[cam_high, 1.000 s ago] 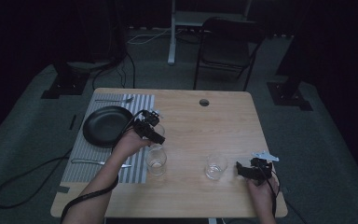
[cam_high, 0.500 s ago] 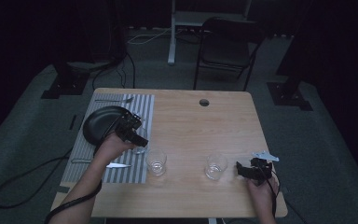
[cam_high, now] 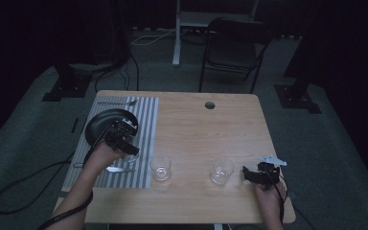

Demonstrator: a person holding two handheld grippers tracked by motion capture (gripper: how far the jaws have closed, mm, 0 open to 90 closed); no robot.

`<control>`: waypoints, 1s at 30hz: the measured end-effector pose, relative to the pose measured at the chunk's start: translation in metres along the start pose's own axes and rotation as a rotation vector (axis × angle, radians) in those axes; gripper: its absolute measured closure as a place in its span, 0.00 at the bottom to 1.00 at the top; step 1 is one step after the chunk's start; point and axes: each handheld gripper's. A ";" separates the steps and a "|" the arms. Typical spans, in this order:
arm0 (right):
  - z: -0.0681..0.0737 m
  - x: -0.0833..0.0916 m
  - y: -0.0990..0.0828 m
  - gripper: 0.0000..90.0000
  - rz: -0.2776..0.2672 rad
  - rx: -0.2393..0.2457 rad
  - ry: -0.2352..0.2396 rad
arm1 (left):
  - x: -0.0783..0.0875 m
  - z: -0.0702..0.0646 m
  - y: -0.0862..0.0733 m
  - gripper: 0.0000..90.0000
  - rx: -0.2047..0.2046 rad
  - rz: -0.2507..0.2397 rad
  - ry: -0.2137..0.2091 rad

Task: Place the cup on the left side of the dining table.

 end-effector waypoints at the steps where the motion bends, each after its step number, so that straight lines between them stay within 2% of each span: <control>1: 0.000 0.000 0.000 0.13 0.000 0.000 0.000 | -0.002 0.001 -0.001 0.20 0.003 0.001 -0.002; 2: 0.000 0.000 0.000 0.13 0.000 0.000 0.000 | -0.005 0.002 -0.002 0.20 0.003 0.011 -0.012; 5: 0.000 0.000 0.000 0.13 0.000 0.000 0.000 | -0.009 0.007 -0.006 0.20 0.031 -0.026 -0.046; 8: 0.000 0.000 0.000 0.13 0.000 0.000 0.000 | -0.010 0.006 -0.008 0.20 0.026 -0.047 -0.040; 15: 0.000 0.000 0.000 0.13 0.000 0.000 0.000 | -0.012 0.005 -0.015 0.20 0.058 -0.108 -0.040; 16: 0.000 0.000 0.000 0.13 0.000 0.000 0.000 | -0.013 0.005 -0.016 0.18 0.060 -0.112 -0.048; 17: 0.000 0.000 0.000 0.13 0.000 0.000 0.000 | -0.013 0.005 -0.017 0.11 0.061 -0.113 -0.050; 20: 0.000 0.000 0.000 0.13 0.000 0.000 0.000 | -0.012 0.006 -0.022 0.09 0.093 -0.141 -0.055; 21: 0.000 0.000 0.000 0.13 0.000 0.000 0.000 | -0.012 0.007 -0.023 0.02 0.096 -0.141 -0.072; 22: 0.000 0.000 0.000 0.13 0.000 0.000 0.000 | -0.012 0.007 -0.026 0.01 0.101 -0.149 -0.072; 24: 0.000 0.000 0.000 0.13 0.000 0.000 0.000 | -0.012 0.007 -0.030 0.01 0.110 -0.177 -0.063; 27: 0.000 0.000 0.000 0.13 0.000 0.000 0.000 | -0.011 0.008 -0.040 0.01 0.157 -0.262 -0.058; 30: 0.000 0.000 0.000 0.13 0.000 0.000 0.000 | -0.011 0.008 -0.048 0.01 0.174 -0.300 -0.054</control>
Point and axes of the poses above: each handheld gripper's, and its own axes: x roughly backward along the jaws, y roughly out of its top, z roughly to its left, and after that the axes turned 12 degrees about z, right-handed
